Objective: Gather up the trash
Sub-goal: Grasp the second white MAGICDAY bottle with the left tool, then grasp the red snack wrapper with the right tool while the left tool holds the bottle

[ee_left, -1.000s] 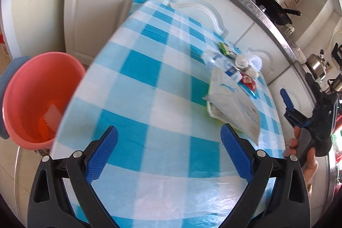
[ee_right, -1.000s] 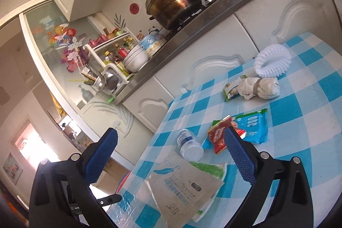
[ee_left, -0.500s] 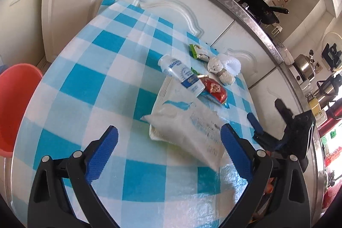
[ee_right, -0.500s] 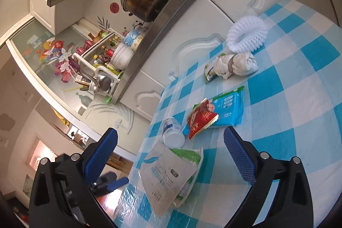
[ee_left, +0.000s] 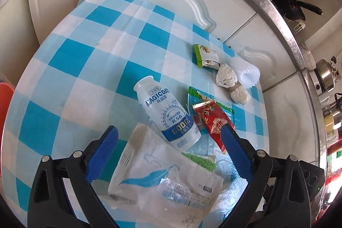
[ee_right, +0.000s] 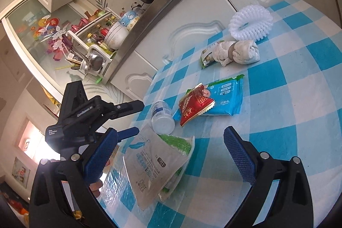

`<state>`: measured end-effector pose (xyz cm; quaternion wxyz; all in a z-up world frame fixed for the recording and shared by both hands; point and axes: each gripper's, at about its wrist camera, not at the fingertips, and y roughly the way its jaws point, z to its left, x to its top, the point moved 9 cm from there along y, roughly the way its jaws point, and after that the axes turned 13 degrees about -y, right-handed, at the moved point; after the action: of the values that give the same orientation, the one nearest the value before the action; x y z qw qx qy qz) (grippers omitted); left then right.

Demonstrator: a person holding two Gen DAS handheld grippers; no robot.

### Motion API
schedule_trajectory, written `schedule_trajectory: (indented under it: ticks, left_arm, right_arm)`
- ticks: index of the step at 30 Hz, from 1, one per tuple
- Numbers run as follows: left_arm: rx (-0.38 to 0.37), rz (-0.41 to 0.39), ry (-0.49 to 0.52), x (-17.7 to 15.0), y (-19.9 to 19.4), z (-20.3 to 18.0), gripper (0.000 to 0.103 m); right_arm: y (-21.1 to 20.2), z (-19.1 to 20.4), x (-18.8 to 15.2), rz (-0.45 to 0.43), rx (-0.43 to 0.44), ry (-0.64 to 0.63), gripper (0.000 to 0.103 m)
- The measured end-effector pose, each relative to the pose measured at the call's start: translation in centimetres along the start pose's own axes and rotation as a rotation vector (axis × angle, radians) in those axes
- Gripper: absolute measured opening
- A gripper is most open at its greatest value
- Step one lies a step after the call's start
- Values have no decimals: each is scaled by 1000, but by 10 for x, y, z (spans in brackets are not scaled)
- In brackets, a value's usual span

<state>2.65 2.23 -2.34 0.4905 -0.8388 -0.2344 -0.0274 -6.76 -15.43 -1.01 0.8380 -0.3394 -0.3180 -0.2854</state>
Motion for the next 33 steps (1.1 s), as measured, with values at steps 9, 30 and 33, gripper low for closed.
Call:
schedule_trajectory:
  ticks: [9,30,33]
  left_arm:
    - [50,23,-21,12,25,1,96]
    - [94,7,63,20,40,1,61]
    - [85,-1,67,21,41,2,59]
  right_arm:
    - [13,-15,15,-23,-33,39,62]
    - [48,-26,7,54,-60,97,41]
    - [46,-26,9,33,-59,98,41]
